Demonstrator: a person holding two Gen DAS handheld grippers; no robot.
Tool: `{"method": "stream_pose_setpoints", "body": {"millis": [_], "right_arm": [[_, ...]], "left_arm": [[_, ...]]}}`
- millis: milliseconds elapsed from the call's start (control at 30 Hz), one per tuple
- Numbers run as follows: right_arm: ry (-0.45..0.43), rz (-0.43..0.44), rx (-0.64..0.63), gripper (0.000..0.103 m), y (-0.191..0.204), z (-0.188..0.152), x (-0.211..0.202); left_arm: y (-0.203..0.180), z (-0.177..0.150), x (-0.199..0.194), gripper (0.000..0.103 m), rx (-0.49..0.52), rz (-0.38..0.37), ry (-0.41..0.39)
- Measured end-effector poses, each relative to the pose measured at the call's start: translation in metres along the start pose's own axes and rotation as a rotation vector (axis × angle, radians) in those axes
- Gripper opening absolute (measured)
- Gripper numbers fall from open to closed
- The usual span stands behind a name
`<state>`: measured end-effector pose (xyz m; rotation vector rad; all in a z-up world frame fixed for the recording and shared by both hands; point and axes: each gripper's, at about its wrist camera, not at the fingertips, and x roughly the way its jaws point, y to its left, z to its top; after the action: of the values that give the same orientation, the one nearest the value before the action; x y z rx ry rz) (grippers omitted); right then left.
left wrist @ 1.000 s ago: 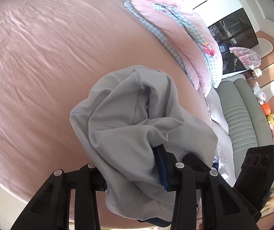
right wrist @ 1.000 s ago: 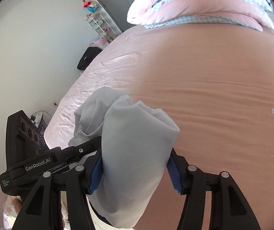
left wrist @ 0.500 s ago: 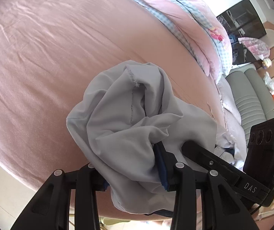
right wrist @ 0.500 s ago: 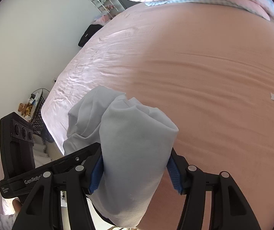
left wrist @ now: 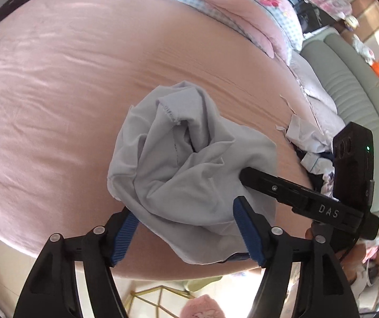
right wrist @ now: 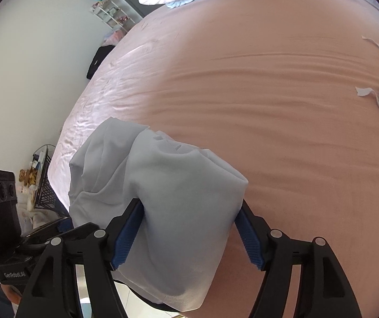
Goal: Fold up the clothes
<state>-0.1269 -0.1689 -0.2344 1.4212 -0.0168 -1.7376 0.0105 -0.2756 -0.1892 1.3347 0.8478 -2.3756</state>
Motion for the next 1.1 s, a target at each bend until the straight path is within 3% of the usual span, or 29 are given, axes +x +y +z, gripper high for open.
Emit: {"method": "stream_pose_setpoints", "body": {"millis": [167,333,600,933,1100], "right_arm": [[-0.032,0.02,0.084,0.072,-0.008,-0.005,-0.006],[-0.028,0.037,0.138,0.074,-0.014,-0.011,-0.008],[-0.028,0.066,0.177,0.076,-0.013,-0.019,-0.003],[-0.033,0.081,0.178,0.078,-0.013,-0.032,-0.002],[-0.031,0.099,0.199,0.08,-0.018,-0.037,-0.002]], "left_arm": [[-0.011,0.011,-0.006,0.08,0.147,0.088,0.005],[-0.013,0.015,-0.011,0.08,0.177,0.073,0.026],[-0.028,0.021,-0.031,0.088,0.273,0.149,-0.028],[-0.033,0.055,0.019,0.089,0.326,0.146,0.149],[-0.039,0.061,0.047,0.089,0.401,0.207,0.219]]}}
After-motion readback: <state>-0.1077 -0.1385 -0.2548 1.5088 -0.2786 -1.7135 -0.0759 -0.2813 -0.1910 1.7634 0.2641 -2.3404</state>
